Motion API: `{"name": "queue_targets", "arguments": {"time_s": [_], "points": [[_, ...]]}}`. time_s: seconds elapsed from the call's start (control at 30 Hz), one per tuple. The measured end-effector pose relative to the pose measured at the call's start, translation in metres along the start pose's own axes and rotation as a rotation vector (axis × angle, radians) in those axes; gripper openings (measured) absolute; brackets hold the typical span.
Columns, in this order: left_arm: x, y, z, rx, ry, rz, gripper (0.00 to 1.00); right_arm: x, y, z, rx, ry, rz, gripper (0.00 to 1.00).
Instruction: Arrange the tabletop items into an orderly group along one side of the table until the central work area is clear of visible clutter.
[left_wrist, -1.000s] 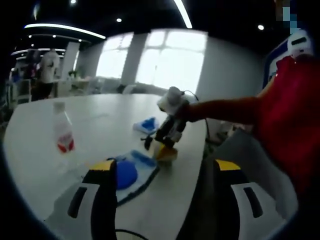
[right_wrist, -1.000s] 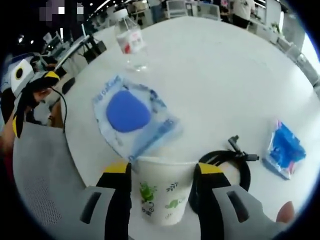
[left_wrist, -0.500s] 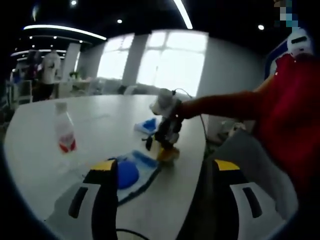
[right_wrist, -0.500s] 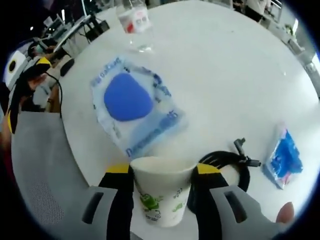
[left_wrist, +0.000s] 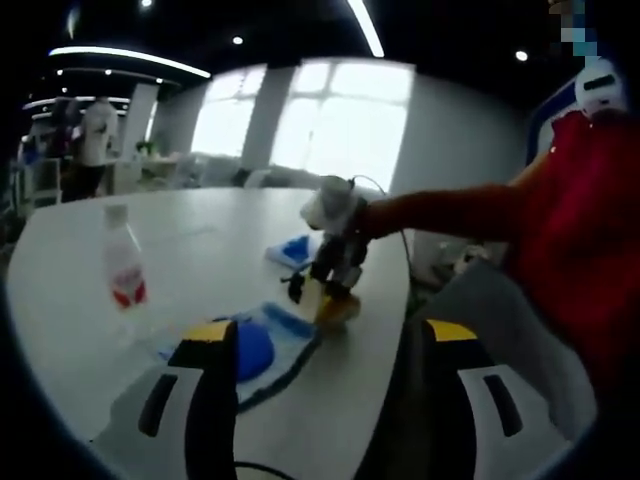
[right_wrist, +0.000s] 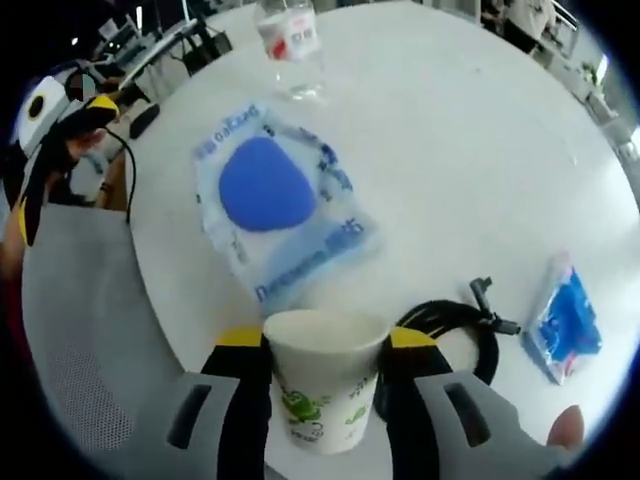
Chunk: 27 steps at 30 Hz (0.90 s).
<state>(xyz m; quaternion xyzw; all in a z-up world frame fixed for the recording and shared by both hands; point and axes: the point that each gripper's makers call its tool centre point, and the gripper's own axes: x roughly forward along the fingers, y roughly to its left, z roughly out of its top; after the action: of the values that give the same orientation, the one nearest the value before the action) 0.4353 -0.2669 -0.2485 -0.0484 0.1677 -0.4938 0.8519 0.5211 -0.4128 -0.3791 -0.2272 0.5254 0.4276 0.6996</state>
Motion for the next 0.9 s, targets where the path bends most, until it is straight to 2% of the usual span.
{"name": "queue_targets", "arguments": {"time_s": [0.33, 0.5, 0.73, 0.9], "points": [[0.005, -0.002, 0.001, 0.008, 0.020, -0.018, 0.72, -0.015, 0.001, 0.011, 0.009, -0.159, 0.000, 0.41], [0.006, -0.002, 0.002, 0.007, 0.023, -0.018, 0.72, -0.027, 0.003, 0.022, 0.001, -0.259, 0.004, 0.40], [0.005, -0.003, 0.005, 0.009, 0.022, -0.015, 0.72, -0.037, 0.001, 0.028, 0.004, -0.328, -0.011, 0.40], [0.004, -0.003, 0.008, 0.009, 0.019, -0.009, 0.71, -0.047, 0.000, 0.041, -0.021, -0.426, -0.020, 0.39]]}}
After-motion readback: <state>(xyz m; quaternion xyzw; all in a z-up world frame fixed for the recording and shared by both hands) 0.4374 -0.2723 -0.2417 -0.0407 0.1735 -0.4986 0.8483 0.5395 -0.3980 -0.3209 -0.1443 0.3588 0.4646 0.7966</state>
